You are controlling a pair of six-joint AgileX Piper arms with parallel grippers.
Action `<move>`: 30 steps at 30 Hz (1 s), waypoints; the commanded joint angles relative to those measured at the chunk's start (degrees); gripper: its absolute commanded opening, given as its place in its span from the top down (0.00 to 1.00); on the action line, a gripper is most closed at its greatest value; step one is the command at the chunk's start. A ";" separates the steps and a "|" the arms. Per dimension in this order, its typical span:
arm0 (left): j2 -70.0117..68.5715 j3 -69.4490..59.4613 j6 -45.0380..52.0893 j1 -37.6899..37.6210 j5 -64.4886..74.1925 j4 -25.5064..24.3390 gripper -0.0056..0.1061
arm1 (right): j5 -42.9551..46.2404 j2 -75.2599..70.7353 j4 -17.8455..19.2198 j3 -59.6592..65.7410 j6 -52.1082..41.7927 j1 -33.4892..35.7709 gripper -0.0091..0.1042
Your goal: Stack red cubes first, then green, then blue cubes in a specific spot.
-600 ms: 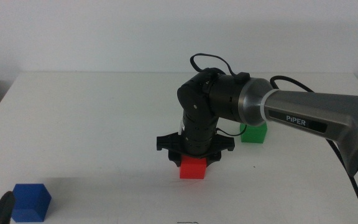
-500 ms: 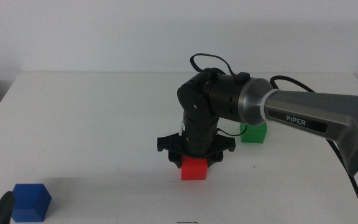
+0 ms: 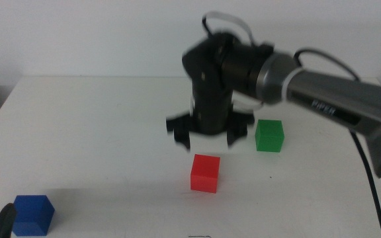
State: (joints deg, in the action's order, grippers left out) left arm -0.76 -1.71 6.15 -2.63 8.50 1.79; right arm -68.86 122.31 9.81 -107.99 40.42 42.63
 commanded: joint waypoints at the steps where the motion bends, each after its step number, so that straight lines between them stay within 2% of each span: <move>1: -1.18 0.21 -0.22 -0.10 -4.19 0.24 0.15 | -5.68 -5.14 4.76 -6.11 -3.65 -0.65 0.18; 6: -1.18 0.21 -0.22 -0.10 -4.19 0.24 0.15 | -5.69 -6.99 4.30 -12.18 -10.82 -4.43 0.18; 9: -1.18 0.21 -0.22 -0.10 -4.19 0.24 0.15 | -5.69 -7.92 3.30 -12.47 -13.11 -9.20 0.18; 13: -1.18 0.21 -0.22 -0.10 -4.19 0.24 0.15 | -5.69 -8.03 -0.06 -12.47 -15.57 -16.08 0.18; 16: -1.18 0.21 -0.22 -0.10 -4.19 0.24 0.15 | -5.69 -6.92 -1.12 -12.47 -16.93 -18.98 0.19; 30: -1.18 0.21 -0.22 -0.10 -4.19 0.24 0.15 | -5.69 2.33 -2.06 -12.47 -18.48 -20.13 0.19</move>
State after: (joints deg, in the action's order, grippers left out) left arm -0.76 -1.71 6.15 -2.63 8.50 1.79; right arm -71.07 127.83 7.17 -118.63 22.61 22.87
